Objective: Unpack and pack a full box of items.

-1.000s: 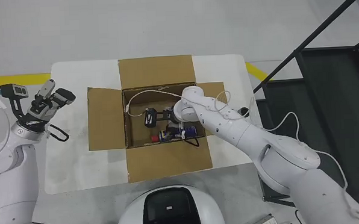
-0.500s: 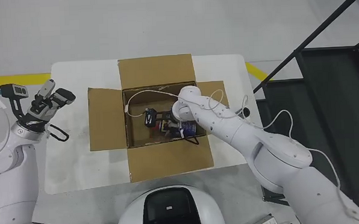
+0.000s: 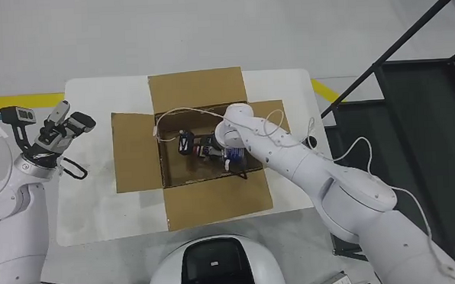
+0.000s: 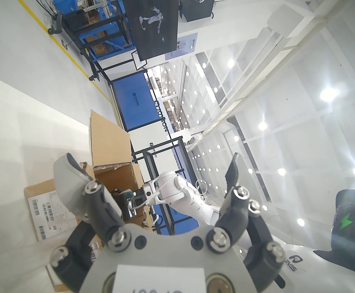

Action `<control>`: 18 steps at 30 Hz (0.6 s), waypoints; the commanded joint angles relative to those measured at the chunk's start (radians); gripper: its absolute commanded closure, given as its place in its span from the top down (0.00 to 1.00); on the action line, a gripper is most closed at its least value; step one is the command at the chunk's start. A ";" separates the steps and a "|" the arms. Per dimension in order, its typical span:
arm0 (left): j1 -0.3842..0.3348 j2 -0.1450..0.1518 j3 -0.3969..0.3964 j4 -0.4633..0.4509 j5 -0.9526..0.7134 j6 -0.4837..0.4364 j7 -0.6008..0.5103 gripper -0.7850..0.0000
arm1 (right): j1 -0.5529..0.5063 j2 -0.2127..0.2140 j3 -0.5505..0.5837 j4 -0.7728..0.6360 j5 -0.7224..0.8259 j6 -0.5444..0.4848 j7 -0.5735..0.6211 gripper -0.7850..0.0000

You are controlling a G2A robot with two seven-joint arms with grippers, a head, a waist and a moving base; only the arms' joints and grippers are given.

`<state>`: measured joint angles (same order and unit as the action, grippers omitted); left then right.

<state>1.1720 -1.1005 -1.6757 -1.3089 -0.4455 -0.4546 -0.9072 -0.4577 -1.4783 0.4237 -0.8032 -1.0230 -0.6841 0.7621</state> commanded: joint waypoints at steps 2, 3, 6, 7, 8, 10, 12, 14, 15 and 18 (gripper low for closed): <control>0.000 0.000 0.000 0.000 0.000 0.000 0.000 1.00 | -0.010 0.021 0.030 -0.051 -0.009 0.011 0.008 0.00; 0.000 0.000 0.000 0.000 0.000 0.000 0.000 1.00 | -0.015 0.029 0.043 -0.070 -0.011 0.014 0.010 0.00; 0.000 0.000 0.000 0.000 0.000 0.000 0.000 1.00 | -0.035 0.058 0.087 -0.131 -0.018 0.022 0.017 0.00; 0.000 0.000 0.000 0.000 0.000 0.000 0.000 1.00 | -0.044 0.069 0.105 -0.153 -0.017 0.021 0.016 0.00; 0.000 0.000 0.000 0.000 0.000 0.000 0.000 1.00 | -0.054 0.080 0.125 -0.176 -0.018 0.020 0.015 0.00; 0.000 0.000 0.000 0.000 0.000 0.000 0.000 1.00 | -0.079 0.105 0.169 -0.226 -0.018 0.013 0.006 0.00; 0.000 0.000 0.000 0.000 0.000 0.000 0.000 1.00 | -0.111 0.131 0.215 -0.284 -0.019 -0.004 -0.007 0.00; 0.000 0.000 0.000 0.000 0.000 0.000 0.000 1.00 | -0.149 0.159 0.269 -0.342 -0.019 -0.024 -0.029 0.00; 0.000 0.000 0.000 0.000 0.000 0.000 0.000 1.00 | -0.171 0.172 0.296 -0.376 -0.019 -0.043 -0.044 0.00; 0.000 0.000 0.000 0.000 0.000 0.000 0.000 1.00 | -0.242 0.213 0.388 -0.476 -0.027 -0.100 -0.103 0.00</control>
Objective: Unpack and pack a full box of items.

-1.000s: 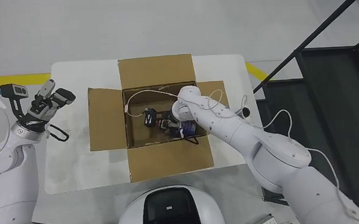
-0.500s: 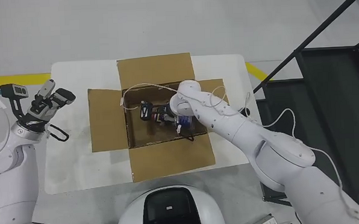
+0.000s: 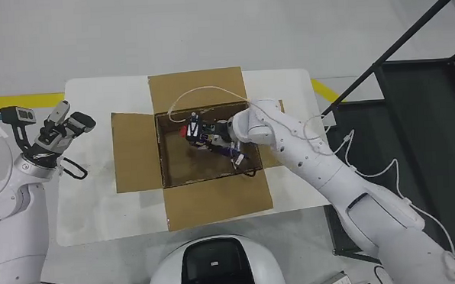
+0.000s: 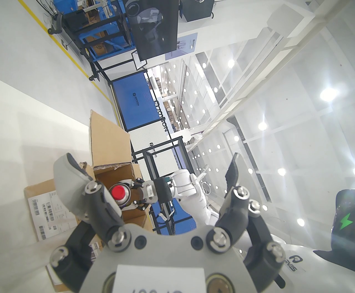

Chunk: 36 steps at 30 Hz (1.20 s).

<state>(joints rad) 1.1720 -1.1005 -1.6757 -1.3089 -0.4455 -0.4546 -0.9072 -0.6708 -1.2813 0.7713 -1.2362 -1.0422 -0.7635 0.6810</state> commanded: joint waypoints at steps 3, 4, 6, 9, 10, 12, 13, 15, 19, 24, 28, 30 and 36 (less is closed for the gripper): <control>0.000 0.000 0.000 0.000 0.000 0.000 0.000 1.00 | -0.113 0.053 0.135 -0.152 -0.018 -0.092 -0.106 0.00; 0.000 0.000 0.000 0.000 0.000 0.000 0.000 1.00 | -0.142 0.065 0.169 -0.184 -0.017 -0.116 -0.140 0.00; 0.000 0.000 0.000 0.000 0.000 0.000 0.000 1.00 | -0.200 0.085 0.236 -0.234 -0.014 -0.162 -0.215 0.00; 0.000 0.000 0.000 0.000 0.000 0.000 0.000 1.00 | -0.278 0.109 0.326 -0.284 -0.024 -0.197 -0.314 0.00; 0.000 0.000 0.000 0.000 0.000 0.000 0.000 1.00 | -0.301 0.115 0.351 -0.293 -0.031 -0.204 -0.344 0.00; 0.000 0.000 0.000 0.000 0.000 0.000 0.000 1.00 | -0.343 0.125 0.395 -0.311 -0.040 -0.214 -0.407 0.00; 0.000 0.000 0.000 0.000 0.000 0.000 0.000 1.00 | -0.363 0.129 0.416 -0.318 -0.041 -0.222 -0.444 0.00; 0.000 0.000 0.000 0.000 0.000 0.000 0.000 1.00 | -0.402 0.136 0.456 -0.331 -0.041 -0.244 -0.525 0.00; 0.000 0.000 0.000 0.000 0.000 0.000 0.000 1.00 | -0.486 0.152 0.539 -0.373 -0.080 -0.249 -0.661 0.00; 0.000 0.000 0.000 0.000 0.000 0.000 0.000 1.00 | -0.620 0.173 0.670 -0.446 -0.172 -0.229 -0.807 0.00; 0.000 0.000 0.000 0.000 0.000 0.000 0.000 1.00 | -0.733 0.186 0.771 -0.469 -0.232 -0.207 -0.912 0.00; 0.000 0.000 0.000 0.000 0.000 0.000 0.000 1.00 | -0.784 0.191 0.817 -0.463 -0.252 -0.192 -0.965 0.00; 0.000 0.000 0.000 0.000 0.000 0.000 0.000 1.00 | -0.922 0.196 0.908 -0.420 -0.278 -0.119 -1.119 0.00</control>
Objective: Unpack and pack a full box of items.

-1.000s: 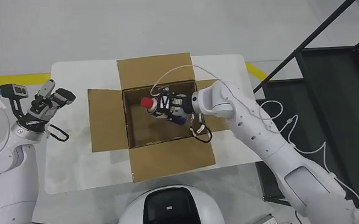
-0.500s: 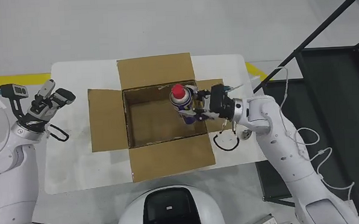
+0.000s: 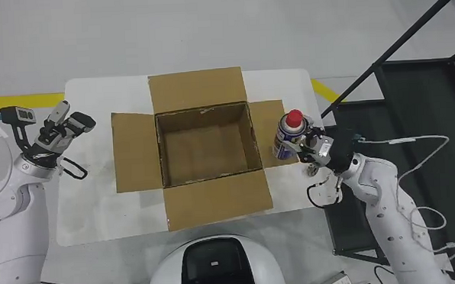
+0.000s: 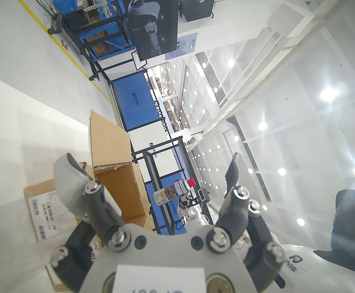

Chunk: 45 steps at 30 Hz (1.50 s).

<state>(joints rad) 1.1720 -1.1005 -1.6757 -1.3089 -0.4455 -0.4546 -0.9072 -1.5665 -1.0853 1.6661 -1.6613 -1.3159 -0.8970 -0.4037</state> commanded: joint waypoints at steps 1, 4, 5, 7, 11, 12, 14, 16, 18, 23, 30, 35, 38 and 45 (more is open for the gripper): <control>0.000 0.000 0.000 0.000 0.000 0.000 0.000 1.00 | -0.048 0.000 0.025 0.011 -0.010 0.028 -0.064 0.00; 0.000 0.000 0.000 0.000 0.000 0.000 0.000 1.00 | -0.110 0.000 0.058 0.025 -0.022 0.082 -0.156 0.00; 0.000 0.000 0.000 0.000 0.000 0.000 0.000 1.00 | -0.128 0.000 0.067 0.031 -0.027 0.094 -0.183 0.00; 0.000 0.000 0.000 0.000 0.000 0.000 0.000 1.00 | -0.156 0.000 0.082 0.034 -0.036 0.110 -0.225 0.00; 0.000 0.000 0.000 0.000 0.000 0.000 0.000 1.00 | -0.172 0.001 0.090 0.035 -0.046 0.116 -0.246 0.00; 0.000 0.000 0.000 0.000 0.000 0.000 0.000 1.00 | -0.172 0.001 0.090 0.035 -0.046 0.116 -0.246 0.00; 0.000 0.000 0.000 0.000 0.000 0.000 0.000 1.00 | -0.172 0.001 0.090 0.035 -0.046 0.116 -0.246 0.00; 0.000 0.000 0.000 0.000 0.000 0.000 0.000 1.00 | -0.172 0.001 0.090 0.035 -0.046 0.116 -0.246 0.00; 0.000 0.000 0.000 0.000 0.000 0.000 0.000 1.00 | -0.172 0.001 0.090 0.035 -0.046 0.116 -0.246 0.00; 0.000 0.000 0.000 0.000 0.000 0.000 0.000 1.00 | -0.172 0.001 0.090 0.035 -0.046 0.116 -0.246 0.00; 0.000 0.000 0.000 0.000 0.000 0.000 0.000 1.00 | -0.172 0.001 0.090 0.035 -0.046 0.116 -0.246 0.00; 0.000 0.000 0.000 0.000 0.000 0.000 0.000 1.00 | -0.186 0.001 0.099 0.047 -0.006 0.103 -0.229 0.00; 0.000 0.000 0.000 0.000 0.000 0.000 0.000 1.00 | -0.213 0.002 0.132 0.066 -0.011 0.124 -0.272 0.00; 0.000 0.000 0.000 0.000 0.000 0.000 0.000 1.00 | -0.283 -0.002 0.163 0.166 -0.042 0.193 -0.468 0.00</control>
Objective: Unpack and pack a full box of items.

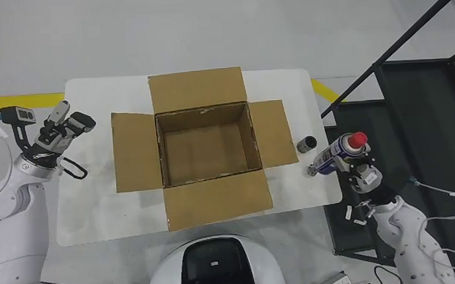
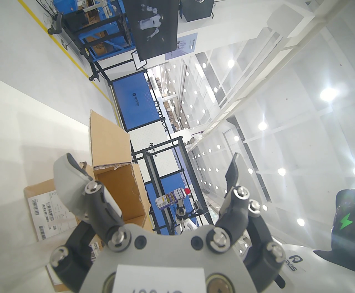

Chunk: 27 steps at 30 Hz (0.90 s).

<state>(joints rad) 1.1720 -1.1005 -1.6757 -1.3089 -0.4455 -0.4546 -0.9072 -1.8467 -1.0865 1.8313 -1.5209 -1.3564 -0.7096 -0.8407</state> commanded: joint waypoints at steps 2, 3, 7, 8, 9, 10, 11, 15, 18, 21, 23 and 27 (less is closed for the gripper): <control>0.000 0.000 0.000 0.000 0.000 0.000 0.000 1.00 | 0.003 -0.004 -0.014 0.079 -0.014 0.028 -0.075 0.00; 0.000 0.000 0.000 0.000 0.000 0.000 0.000 1.00 | 0.007 -0.005 -0.027 0.106 -0.021 0.037 -0.097 0.00; 0.000 0.000 0.000 0.000 0.000 0.000 0.000 1.00 | 0.043 -0.015 -0.084 0.229 -0.026 0.054 -0.192 0.00; 0.000 0.000 0.000 0.000 0.000 0.000 0.000 1.00 | 0.054 -0.016 -0.093 0.252 -0.026 0.055 -0.205 0.00; 0.000 0.000 0.000 0.000 0.000 0.000 0.000 1.00 | 0.076 -0.018 -0.109 0.299 -0.043 0.072 -0.224 0.00; 0.000 0.000 0.000 0.000 0.000 0.000 0.000 1.00 | 0.087 -0.019 -0.120 0.321 -0.050 0.076 -0.234 0.00; 0.000 0.000 0.000 0.000 0.000 0.000 0.000 1.00 | 0.104 -0.021 -0.134 0.356 -0.057 0.079 -0.252 0.00; 0.000 0.000 0.000 0.000 0.000 0.000 0.000 1.00 | 0.169 -0.029 -0.180 0.505 -0.095 0.143 -0.326 0.00; 0.000 0.000 0.000 0.000 0.000 0.000 0.000 1.00 | 0.211 -0.036 -0.210 0.602 -0.104 0.180 -0.381 0.00; 0.000 0.000 0.000 0.000 0.000 0.000 0.000 1.00 | 0.257 -0.043 -0.238 0.692 -0.112 0.195 -0.418 0.00; 0.000 0.000 0.000 0.000 0.000 0.000 0.000 1.00 | 0.289 -0.046 -0.256 0.748 -0.119 0.201 -0.440 0.00; 0.000 0.000 0.000 0.000 0.000 0.000 0.000 1.00 | 0.347 -0.053 -0.285 0.843 -0.124 0.201 -0.470 0.00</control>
<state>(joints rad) 1.1720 -1.1005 -1.6757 -1.3089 -0.4455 -0.4546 -0.9072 -1.5130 -1.1388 1.5518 -0.7002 -1.4796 -0.5084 -1.3051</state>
